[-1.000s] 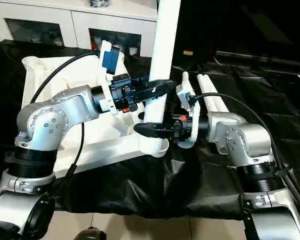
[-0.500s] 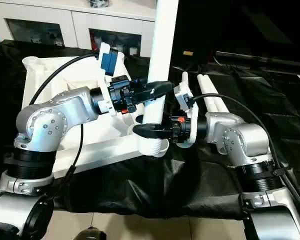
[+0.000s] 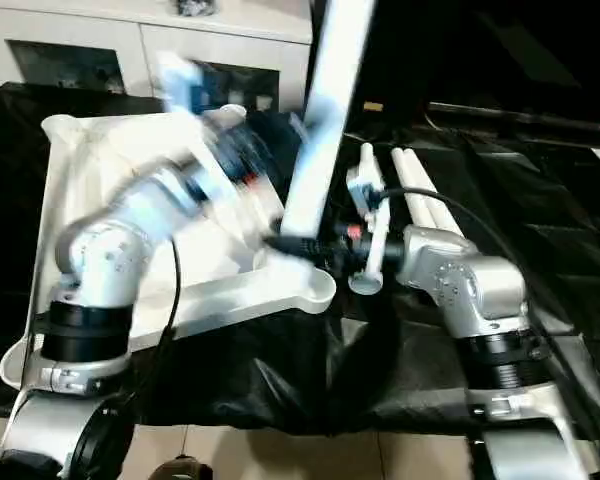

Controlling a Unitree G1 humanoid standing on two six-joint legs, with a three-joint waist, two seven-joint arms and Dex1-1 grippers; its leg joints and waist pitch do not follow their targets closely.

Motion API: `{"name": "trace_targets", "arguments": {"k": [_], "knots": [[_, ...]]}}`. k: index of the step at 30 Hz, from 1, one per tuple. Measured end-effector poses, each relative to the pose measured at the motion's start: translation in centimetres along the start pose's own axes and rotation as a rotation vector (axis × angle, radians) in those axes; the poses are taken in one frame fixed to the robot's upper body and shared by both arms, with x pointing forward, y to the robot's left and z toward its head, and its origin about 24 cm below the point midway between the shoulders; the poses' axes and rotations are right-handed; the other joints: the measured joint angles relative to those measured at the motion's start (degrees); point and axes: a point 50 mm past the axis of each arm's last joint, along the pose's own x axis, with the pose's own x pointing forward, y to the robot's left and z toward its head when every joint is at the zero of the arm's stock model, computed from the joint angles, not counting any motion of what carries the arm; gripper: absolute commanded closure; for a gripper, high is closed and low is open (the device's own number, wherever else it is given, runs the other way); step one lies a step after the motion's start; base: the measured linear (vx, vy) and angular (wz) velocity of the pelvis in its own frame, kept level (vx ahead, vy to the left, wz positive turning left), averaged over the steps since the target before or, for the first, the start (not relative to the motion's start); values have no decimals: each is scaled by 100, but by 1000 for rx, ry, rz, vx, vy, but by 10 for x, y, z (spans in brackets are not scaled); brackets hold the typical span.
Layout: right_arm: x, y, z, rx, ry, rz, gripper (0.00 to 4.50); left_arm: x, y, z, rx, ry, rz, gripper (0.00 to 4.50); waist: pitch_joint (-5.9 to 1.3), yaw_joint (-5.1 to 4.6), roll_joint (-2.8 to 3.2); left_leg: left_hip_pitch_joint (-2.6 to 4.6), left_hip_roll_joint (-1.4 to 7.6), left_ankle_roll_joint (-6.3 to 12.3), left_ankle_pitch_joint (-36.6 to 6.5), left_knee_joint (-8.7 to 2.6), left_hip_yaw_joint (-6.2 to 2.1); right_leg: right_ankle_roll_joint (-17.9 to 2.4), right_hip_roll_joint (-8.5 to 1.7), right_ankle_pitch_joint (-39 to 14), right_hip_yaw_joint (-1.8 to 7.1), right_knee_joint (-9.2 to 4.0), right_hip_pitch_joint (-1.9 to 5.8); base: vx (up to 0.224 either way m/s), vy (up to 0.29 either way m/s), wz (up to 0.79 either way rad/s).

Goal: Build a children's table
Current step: Pick table leg

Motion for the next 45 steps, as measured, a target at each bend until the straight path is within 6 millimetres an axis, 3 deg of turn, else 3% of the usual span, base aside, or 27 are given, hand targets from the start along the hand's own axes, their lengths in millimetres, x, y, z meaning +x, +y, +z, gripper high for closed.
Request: {"name": "trace_targets", "arguments": {"k": [4,11,17,21,22,28,31,35,39,41,43,45], "knots": [[-9,-7,0,-22,-40,-156,257,-17,12,8,20,-53,101,149,4,2,96,-1,-1,0,0,6,4,0,-2,0,2,-3,5,0,0,0],[-32,-18,8,-85,-104,-509,257,-51,27,2,257,45,323,149,7,-4,100,0,3,-7,4,-4,4,2,0,-1,0,-3,-1,0,0,0],[-33,-13,-4,-64,-113,-695,257,-97,38,-7,412,125,592,149,15,-84,168,3,2,-18,10,-21,4,6,3,-1,-1,-3,-6,0,0,0],[-28,-3,-2,-39,-215,-741,257,-131,34,-26,467,183,762,149,25,-145,132,8,4,-20,11,-35,8,9,4,-3,0,-6,-9,0,0,0],[-29,-3,-1,-35,-214,-754,257,-136,32,-29,484,194,791,149,26,-144,89,8,5,-20,11,-37,8,10,4,-4,-1,-5,-10,0,0,0],[-22,4,-8,-56,-140,-733,257,-143,20,-38,536,210,833,149,-11,-167,-20,9,4,-20,11,-34,15,52,2,-19,8,-15,-6,0,0,0],[-20,7,-15,-46,-107,-755,257,-152,14,-51,553,255,874,149,-7,-167,-38,9,4,-20,11,-35,16,59,2,-18,8,-18,-7,0,0,0],[-22,3,-15,-81,-108,-873,257,-151,10,-44,579,222,929,149,-5,-164,-75,9,5,-22,12,-40,16,62,3,-15,6,-16,-9,0,0,0],[-27,-2,-6,-256,-145,-958,257,-155,12,-35,616,197,996,149,-7,-173,-77,9,4,-22,12,-37,17,69,2,-11,9,-19,-9,0,0,0],[-27,-2,-4,-254,-177,-954,257,-156,12,-34,627,193,1017,149,-9,-175,-72,9,4,-22,12,-38,15,70,3,-11,8,-19,-9,0,0,0],[-26,-5,-8,-226,-188,-978,257,-154,14,-33,643,188,1035,149,-5,-172,-43,9,4,-23,12,-37,12,74,4,-7,5,-21,-7,0,0,0],[-26,-8,-13,-207,-172,-981,257,-151,17,-32,654,185,1051,149,3,-196,8,10,12,-32,17,-33,-50,69,28,9,-22,-43,16,0,0,0]]}}
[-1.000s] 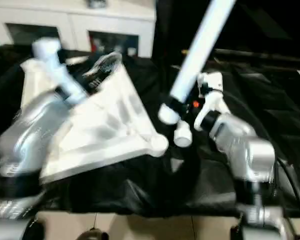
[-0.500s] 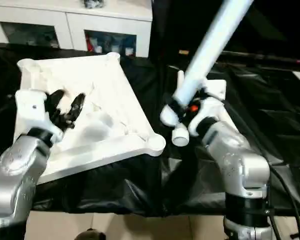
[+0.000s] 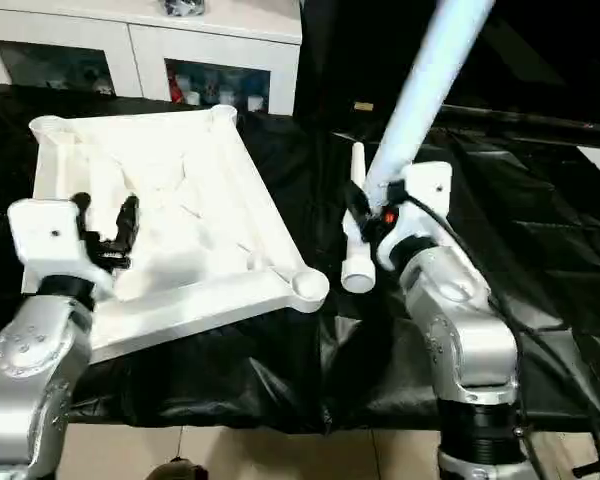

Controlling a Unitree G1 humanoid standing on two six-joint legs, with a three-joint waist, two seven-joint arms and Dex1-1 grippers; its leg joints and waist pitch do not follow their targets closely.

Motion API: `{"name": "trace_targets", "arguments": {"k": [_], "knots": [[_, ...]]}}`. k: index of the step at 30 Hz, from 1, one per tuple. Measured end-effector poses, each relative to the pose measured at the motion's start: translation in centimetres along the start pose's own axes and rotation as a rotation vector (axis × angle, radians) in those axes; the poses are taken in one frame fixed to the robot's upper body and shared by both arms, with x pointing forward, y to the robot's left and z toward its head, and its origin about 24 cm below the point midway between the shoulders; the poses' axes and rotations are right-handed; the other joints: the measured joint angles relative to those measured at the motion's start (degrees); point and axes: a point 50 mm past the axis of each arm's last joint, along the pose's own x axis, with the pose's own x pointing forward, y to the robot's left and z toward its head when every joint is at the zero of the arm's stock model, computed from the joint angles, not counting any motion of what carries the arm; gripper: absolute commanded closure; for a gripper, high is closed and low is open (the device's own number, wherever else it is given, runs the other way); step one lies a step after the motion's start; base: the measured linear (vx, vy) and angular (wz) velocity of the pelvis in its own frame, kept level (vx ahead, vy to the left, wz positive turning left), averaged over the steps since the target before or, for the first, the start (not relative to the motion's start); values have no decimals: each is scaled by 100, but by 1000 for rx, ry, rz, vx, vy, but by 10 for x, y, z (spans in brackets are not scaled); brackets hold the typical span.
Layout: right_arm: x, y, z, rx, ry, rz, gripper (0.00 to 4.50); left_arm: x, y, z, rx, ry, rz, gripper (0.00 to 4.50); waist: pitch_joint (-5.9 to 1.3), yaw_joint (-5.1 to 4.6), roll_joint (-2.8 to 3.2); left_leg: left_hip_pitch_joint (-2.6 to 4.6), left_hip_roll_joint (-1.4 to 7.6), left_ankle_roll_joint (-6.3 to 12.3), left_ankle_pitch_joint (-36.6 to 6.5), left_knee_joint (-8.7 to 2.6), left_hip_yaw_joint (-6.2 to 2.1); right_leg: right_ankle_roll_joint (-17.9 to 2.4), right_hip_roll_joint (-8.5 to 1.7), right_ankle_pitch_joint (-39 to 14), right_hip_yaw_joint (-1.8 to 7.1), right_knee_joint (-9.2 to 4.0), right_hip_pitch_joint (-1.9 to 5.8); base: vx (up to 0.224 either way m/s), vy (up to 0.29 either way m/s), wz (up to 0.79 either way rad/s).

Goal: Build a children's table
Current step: Pick table leg

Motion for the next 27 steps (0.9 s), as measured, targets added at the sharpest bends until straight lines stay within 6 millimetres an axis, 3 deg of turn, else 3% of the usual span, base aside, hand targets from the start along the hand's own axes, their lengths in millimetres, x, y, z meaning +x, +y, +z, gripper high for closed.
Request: {"name": "trace_targets", "arguments": {"k": [2,3,4,7,8,9,10,11,12,13,14,15,16,17,18,19,20,21,22,23,24,25,27], "knots": [[0,0,-4,-3,-2,11,257,3,-1,1,21,-5,13,149,2,-72,46,0,61,-37,22,-3,-73,-87,7,3,-128,25,12,-11,-51,7],[0,0,-4,-13,-10,15,257,6,-2,2,30,-7,17,149,-3,-107,43,-27,64,-63,38,-2,-165,-141,8,-38,-184,106,25,-17,-92,11],[1,1,-6,-28,-14,27,257,11,-6,3,37,-7,9,149,-3,-166,56,-80,-33,-111,68,-6,-466,-259,9,-148,-276,169,59,-26,-147,31],[3,6,-10,-54,-3,66,257,16,-16,4,52,-12,-18,149,-11,-267,88,-198,-246,-122,70,-103,-1129,-539,78,-240,-588,202,87,-62,-189,46],[4,5,-10,-76,-2,59,257,18,-19,5,58,-11,-29,149,-21,-250,129,-266,-240,-85,-12,-26,-1175,-559,86,-235,-727,176,95,-66,-233,43],[6,2,-11,-93,1,37,257,20,-24,5,55,-11,-47,149,-18,-226,156,-337,-149,-5,-192,299,-1059,-594,82,-238,-885,159,99,-66,-233,43],[7,-2,-15,-100,15,11,257,21,-27,4,40,-3,-62,149,14,-152,196,-413,23,194,-319,1126,-607,-648,1,-253,-1114,119,202,-29,-191,28],[7,-3,-17,-104,21,-1,257,22,-27,1,30,12,-66,149,2,-129,211,-299,14,315,-395,1267,-376,-641,-49,-264,-1272,60,266,-10,-72,6],[7,-2,-17,-87,12,-3,257,23,-27,2,23,19,-67,149,-14,-108,239,-71,-20,412,-460,996,-205,-645,-9,-247,-1297,19,253,-2,-143,10],[8,-1,-16,-42,-4,-2,257,26,-25,4,18,19,-61,149,-15,-52,246,154,-122,163,-696,530,-150,-638,38,-227,-1294,6,180,-3,-149,14],[8,1,-18,-20,6,5,257,26,-24,2,16,36,-58,149,-10,-2,235,167,-95,120,-651,414,-134,-563,74,-156,-1271,-74,176,-3,-149,14],[8,2,-19,25,23,12,257,27,-24,0,18,47,-58,149,-24,40,251,204,-78,155,-581,349,-140,-514,89,-145,-1222,-63,150,9,-152,13],[8,4,-22,108,46,22,257,28,-20,-1,24,48,-50,149,-36,60,206,185,-97,136,-540,369,-111,-500,80,-239,-1004,144,59,14,-143,12],[7,5,-26,153,65,26,257,29,-19,-3,24,53,-44,149,-34,153,173,166,-168,191,-570,443,-139,-565,44,-330,-872,290,2,14,-143,12],[6,3,-28,185,75,22,257,29,-19,-5,24,57,-44,149,-23,270,162,157,-212,196,-592,565,-257,-561,12,-376,-805,391,-32,7,-100,9],[5,3,-30,226,76,23,257,29,-19,-8,25,63,-44,149,-21,385,182,122,-224,162,-584,626,-385,-542,6,-367,-773,392,-34,0,0,0],[4,4,-31,244,79,26,257,29,-19,-8,21,63,-47,149,-37,443,216,115,-215,178,-561,486,-420,-513,8,-341,-777,361,-31,0,0,0],[4,4,-31,236,90,23,257,29,-19,-7,17,56,-56,149,-55,471,289,120,-154,75,-461,274,-450,-485,46,-308,-802,322,-28,0,0,0],[4,6,-32,218,112,30,257,29,-18,-8,13,54,-58,149,-59,483,338,122,-74,-153,-344,251,-461,-427,83,-255,-800,264,-17,-26,78,-3],[5,9,-34,199,123,36,257,30,-17,-9,12,56,-51,149,-66,458,351,139,-25,-173,-329,234,-464,-364,92,-210,-762,225,-14,-26,78,-3],[6,14,-35,170,132,54,257,31,-14,-11,14,60,-42,149,-63,415,331,137,13,-187,-317,235,-425,-357,79,-204,-640,239,-13,-4,66,0],[7,18,-36,151,136,72,257,31,-12,-15,14,69,-35,149,-57,362,295,148,37,-176,-306,250,-320,-371,29,-197,-503,263,-16,0,0,0],[6,19,-34,134,104,76,257,30,-10,-18,-3,60,-32,149,-41,347,253,176,15,-204,-294,198,-194,-357,-14,-182,-433,236,-8,-18,33,5]]}}
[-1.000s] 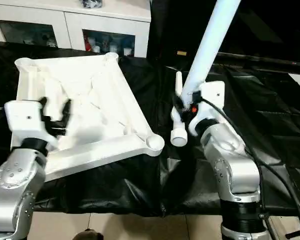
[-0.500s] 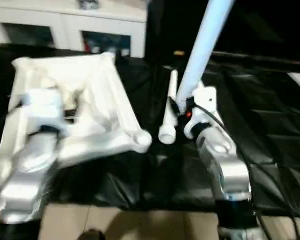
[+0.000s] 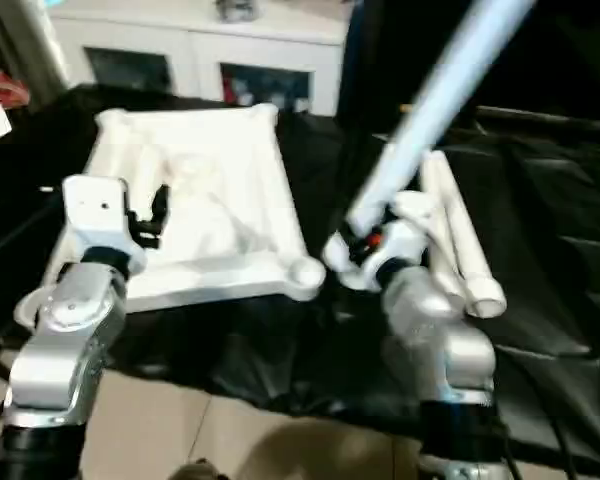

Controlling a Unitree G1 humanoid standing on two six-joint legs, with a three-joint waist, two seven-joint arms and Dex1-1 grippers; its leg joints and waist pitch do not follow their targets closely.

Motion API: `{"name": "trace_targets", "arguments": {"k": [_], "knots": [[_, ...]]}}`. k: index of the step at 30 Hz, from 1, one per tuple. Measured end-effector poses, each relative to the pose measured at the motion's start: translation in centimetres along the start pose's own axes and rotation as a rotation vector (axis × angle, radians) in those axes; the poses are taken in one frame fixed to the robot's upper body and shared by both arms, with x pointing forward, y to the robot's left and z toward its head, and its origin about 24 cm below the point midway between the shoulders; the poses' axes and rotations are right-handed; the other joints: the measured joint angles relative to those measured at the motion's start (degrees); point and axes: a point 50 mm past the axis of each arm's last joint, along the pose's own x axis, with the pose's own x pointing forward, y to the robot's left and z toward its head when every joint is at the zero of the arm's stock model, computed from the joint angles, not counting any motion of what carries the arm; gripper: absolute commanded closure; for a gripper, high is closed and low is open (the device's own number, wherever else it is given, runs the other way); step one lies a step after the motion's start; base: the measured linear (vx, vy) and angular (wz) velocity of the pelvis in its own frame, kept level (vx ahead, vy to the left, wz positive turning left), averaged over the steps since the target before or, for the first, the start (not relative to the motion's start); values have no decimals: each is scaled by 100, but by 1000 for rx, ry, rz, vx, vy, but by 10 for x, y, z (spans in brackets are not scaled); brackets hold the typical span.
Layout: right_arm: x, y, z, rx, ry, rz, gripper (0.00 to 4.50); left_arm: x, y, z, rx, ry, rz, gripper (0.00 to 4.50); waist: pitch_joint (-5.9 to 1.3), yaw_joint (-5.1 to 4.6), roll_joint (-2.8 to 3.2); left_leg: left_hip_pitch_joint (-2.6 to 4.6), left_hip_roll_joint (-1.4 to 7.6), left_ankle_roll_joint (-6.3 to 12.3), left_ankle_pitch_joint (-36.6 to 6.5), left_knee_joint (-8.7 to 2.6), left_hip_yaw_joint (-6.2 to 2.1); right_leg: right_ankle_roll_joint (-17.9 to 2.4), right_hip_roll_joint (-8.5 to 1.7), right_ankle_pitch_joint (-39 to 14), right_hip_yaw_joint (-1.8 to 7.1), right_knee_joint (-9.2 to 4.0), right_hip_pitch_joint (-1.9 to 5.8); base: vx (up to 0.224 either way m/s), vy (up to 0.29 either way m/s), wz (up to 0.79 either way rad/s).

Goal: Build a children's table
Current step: Pick table leg

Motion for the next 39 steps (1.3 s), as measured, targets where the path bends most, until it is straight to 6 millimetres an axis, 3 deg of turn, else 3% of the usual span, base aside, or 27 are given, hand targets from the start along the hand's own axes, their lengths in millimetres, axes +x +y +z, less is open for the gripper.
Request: {"name": "trace_targets", "arguments": {"k": [1,6,14,15,16,18,19,21,22,24,25,26,27,28,29,30,31,33,34,37,38,39], "knots": [[-3,0,2,-13,-25,-2,257,-2,0,-2,-19,-11,-6,149,2,-7,-9,8,-7,20,21,-42,52,51,-18,31,20,-56,11,-44,72,4],[-11,0,9,-187,-90,-32,257,-10,-1,-12,-1,12,-53,149,-1,-136,-35,7,-11,48,63,-72,123,129,-17,165,81,-209,38,-30,59,-2],[-21,-13,3,-202,-71,-10,257,-13,-16,1,-2,-49,-143,149,5,-185,-26,42,-29,56,58,-105,150,150,-14,189,127,-228,39,0,0,0],[-23,-17,6,-219,-81,-8,257,-14,-20,2,-4,-58,-158,149,15,-189,-29,31,-61,64,54,-151,67,151,-48,179,28,-278,121,0,0,0],[-24,-21,8,-232,-89,-14,257,-14,-24,3,-9,-65,-170,149,22,-243,-37,29,-74,88,39,-173,-22,151,-104,159,-157,-357,216,19,-22,33],[-25,-26,10,-252,-103,-25,257,-15,-29,4,-3,-73,-187,149,45,-285,-71,52,-33,146,0,-170,-59,149,-185,142,-429,-480,390,36,-20,41],[-25,-30,8,-262,-98,-34,257,-16,-32,3,5,-74,-197,149,61,-298,-80,70,25,179,-20,-147,-44,163,-219,122,-597,-552,527,70,-1,51],[-24,-31,5,-258,-92,-28,257,-18,-35,1,9,-67,-195,149,87,-335,-61,81,104,177,-21,-96,-75,216,-221,77,-786,-652,729,102,19,68],[-22,-31,3,-255,-88,-19,257,-20,-36,-3,3,-53,-192,149,89,-373,-64,82,92,177,-20,-89,-127,251,-207,44,-799,-700,817,107,45,56],[-19,-28,4,-271,-93,-6,257,-22,-37,-6,7,-41,-186,149,93,-471,-94,94,-27,205,-32,-92,-226,303,-195,-41,-712,-692,864,112,41,44],[-16,-25,6,-284,-99,4,257,-22,-36,-7,13,-36,-177,149,93,-514,-102,104,-159,252,-46,-96,-356,296,-148,-126,-548,-642,851,182,49,62],[-13,-22,8,-281,-111,12,257,-23,-35,-8,18,-34,-166,149,84,-551,-132,151,-239,297,-73,-98,-358,129,-114,-260,-311,-444,779,182,49,62],[-10,-19,10,-276,-125,22,257,-23,-34,-10,23,-28,-157,149,80,-571,-176,216,-306,358,-104,-91,-334,57,-101,-321,-87,-105,638,182,16,42],[-11,-18,10,-277,-136,26,257,-23,-35,-10,23,-27,-158,149,59,-616,-223,286,-370,379,-162,-79,-305,117,-95,-339,135,252,385,180,-25,16],[-11,-19,9,-271,-135,22,257,-23,-36,-10,18,-29,-157,149,31,-654,-291,317,-413,375,-194,-77,-282,186,-115,-298,276,293,197,180,-25,16],[-13,-21,9,-264,-134,13,257,-23,-38,-8,15,-33,-160,149,12,-697,-392,323,-469,366,-232,-42,-246,231,-153,-237,412,149,19,138,-52,10],[-17,-28,8,-237,-122,-8,257,-21,-43,-6,-5,-34,-168,149,-10,-704,-551,288,-524,371,-301,50,-181,452,-216,98,621,24,-54,113,-111,16],[-26,-43,2,-190,-90,-63,257,-22,-53,-7,-34,-23,-193,149,-21,-644,-535,258,-469,504,-364,66,-206,393,-143,47,653,18,-29,150,-137,15],[-28,-46,1,-152,-88,-66,257,-22,-56,-6,-42,-18,-204,149,-26,-647,-501,225,-430,420,-321,60,-242,375,-93,60,638,10,-35,111,-77,1],[-35,-42,-3,-112,-91,-21,257,-21,-53,-9,-44,-8,-198,149,-25,-662,-481,164,-335,121,-255,13,-255,353,2,73,629,-39,-52,44,-36,3],[-36,-39,-7,-106,-80,-10,257,-20,-51,-12,-38,5,-195,149,-23,-651,-477,160,-314,107,-250,13,-254,334,12,85,617,-64,-48,0,0,0],[-36,-36,-9,-102,-72,-9,257,-20,-49,-14,-34,17,-195,149,-5,-648,-428,156,-294,81,-240,12,-254,309,19,98,605,-95,-40,0,0,0]]}}
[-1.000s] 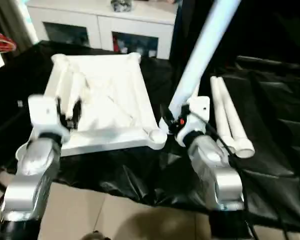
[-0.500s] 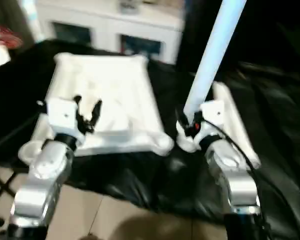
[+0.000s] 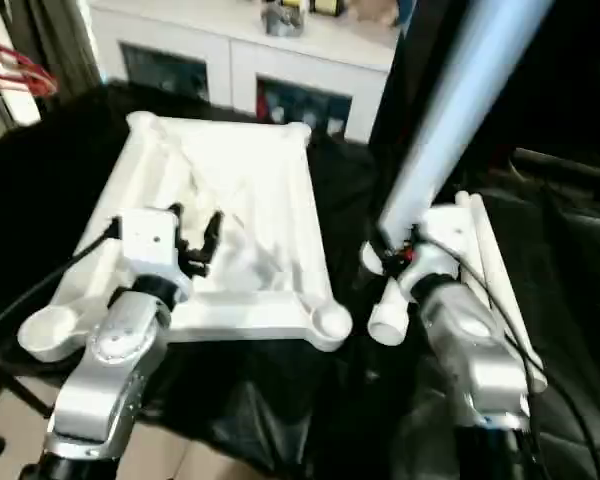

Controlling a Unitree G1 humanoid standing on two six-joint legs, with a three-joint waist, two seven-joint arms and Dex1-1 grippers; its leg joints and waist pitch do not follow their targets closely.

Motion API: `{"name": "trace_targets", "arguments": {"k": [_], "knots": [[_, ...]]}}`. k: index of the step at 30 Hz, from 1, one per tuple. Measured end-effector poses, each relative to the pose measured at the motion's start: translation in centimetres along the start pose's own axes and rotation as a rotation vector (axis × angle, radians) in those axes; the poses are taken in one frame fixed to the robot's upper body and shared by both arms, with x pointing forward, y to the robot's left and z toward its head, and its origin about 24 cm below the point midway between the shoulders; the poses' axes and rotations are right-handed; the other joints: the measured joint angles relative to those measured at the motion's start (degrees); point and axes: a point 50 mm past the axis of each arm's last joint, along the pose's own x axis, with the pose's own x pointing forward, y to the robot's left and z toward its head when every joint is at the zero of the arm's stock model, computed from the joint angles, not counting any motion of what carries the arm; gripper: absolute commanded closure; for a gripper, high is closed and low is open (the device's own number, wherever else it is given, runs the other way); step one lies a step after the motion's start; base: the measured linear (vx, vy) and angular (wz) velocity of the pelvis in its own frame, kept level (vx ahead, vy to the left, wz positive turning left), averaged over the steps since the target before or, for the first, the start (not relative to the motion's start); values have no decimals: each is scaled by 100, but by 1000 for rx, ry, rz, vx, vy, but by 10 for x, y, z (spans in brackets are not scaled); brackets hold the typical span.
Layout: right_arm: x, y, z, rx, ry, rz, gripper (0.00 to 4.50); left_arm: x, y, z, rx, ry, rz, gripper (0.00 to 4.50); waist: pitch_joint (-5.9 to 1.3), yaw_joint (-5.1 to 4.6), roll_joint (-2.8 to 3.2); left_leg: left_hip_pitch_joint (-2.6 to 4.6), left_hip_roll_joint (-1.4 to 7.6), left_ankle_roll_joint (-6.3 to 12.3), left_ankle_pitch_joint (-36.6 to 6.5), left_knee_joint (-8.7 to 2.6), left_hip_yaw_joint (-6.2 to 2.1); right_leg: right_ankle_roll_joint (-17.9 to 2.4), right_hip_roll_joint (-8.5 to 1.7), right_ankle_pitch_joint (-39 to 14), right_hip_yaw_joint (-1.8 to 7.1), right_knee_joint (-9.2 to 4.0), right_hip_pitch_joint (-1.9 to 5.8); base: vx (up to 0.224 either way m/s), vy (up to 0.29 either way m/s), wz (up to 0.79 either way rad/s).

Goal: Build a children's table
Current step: Pick table leg

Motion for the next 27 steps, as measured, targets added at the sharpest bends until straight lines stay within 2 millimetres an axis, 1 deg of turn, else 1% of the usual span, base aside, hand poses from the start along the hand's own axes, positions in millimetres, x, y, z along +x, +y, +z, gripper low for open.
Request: {"name": "trace_targets", "arguments": {"k": [1,2,3,5,7,9,10,11,13,15,16,18,19,20,21,23,25,27], "knots": [[0,3,1,2,0,-5,257,0,3,-2,-4,9,-3,149,19,-8,57,-5,24,-6,4,-5,29,-37,1,7,-2,-39,5,0,0,0],[0,3,1,3,3,-8,257,1,4,-2,-8,11,-7,149,33,-2,88,-4,42,-4,5,-5,63,-44,-8,18,-5,-46,6,0,0,0],[-1,3,2,2,2,-9,257,3,4,-1,-5,9,-15,149,39,12,101,10,68,-11,15,-5,111,-49,-17,25,-6,-45,8,0,0,0],[-1,2,3,-2,-1,-9,257,8,3,2,27,1,-41,149,46,26,127,29,100,-30,35,-5,168,-69,-21,39,-3,-47,35,-52,5,13],[-1,1,4,-2,-9,-10,257,9,1,3,38,0,-114,149,58,31,210,48,118,-34,37,-5,216,-69,-28,41,5,-54,54,-64,6,6],[-1,1,3,17,-3,-7,257,9,-3,5,10,-4,-194,149,62,29,274,44,118,-37,40,-5,238,-47,-36,55,15,-56,51,-41,7,2],[-1,2,2,38,13,9,257,9,-7,6,-16,-9,-262,122,68,30,300,43,121,-50,51,-5,239,-35,-36,63,15,-54,49,0,0,0],[-1,3,3,45,18,36,257,8,-10,7,-36,-14,-328,122,76,31,312,38,122,-50,54,-5,239,-25,-35,70,13,-54,42,0,0,0],[0,2,8,18,19,92,257,7,-19,7,-51,-5,-469,115,77,30,338,-3,125,-51,60,-6,240,-42,-35,91,12,-46,26,0,0,0],[1,2,13,-26,24,141,257,4,-25,6,-44,19,-602,110,75,20,329,0,139,-43,101,-28,248,-46,-29,95,5,-38,23,0,0,0],[1,2,15,-36,30,151,257,2,-27,3,-28,42,-665,88,75,15,314,-1,149,-46,115,-41,249,-46,-21,95,2,-39,18,0,0,0],[4,3,16,-27,48,166,257,1,-28,-2,3,94,-749,73,75,11,314,-11,154,-59,141,-59,251,-47,-17,96,-1,-38,2,0,0,0],[6,5,18,-14,48,183,257,1,-29,-5,18,123,-793,128,73,12,319,-34,154,-65,146,-66,255,-52,-17,99,0,-38,-19,0,0,0],[7,6,20,-13,48,201,258,1,-30,-8,24,140,-831,127,72,23,319,-44,155,-64,163,-71,255,-53,-17,100,-2,-37,-29,0,0,0],[8,6,20,-16,49,215,259,0,-30,-11,27,160,-867,113,72,35,319,-49,156,-56,173,-77,257,-53,-17,99,-3,-38,-34,0,0,0],[11,3,18,-24,70,218,259,-2,-30,-23,52,228,-966,113,72,52,319,-60,156,-39,184,-79,262,-55,-17,100,-3,-39,-55,0,0,0],[12,2,16,-16,75,214,259,-4,-26,-32,77,290,-1031,169,73,69,321,-68,158,-26,193,-79,266,-58,-19,102,-3,-38,-78,0,0,0],[12,2,16,-12,75,217,259,-2,-23,-35,105,326,-1058,151,73,85,321,-71,159,-26,192,-79,268,-58,-19,103,-3,-39,-81,0,0,0]]}}
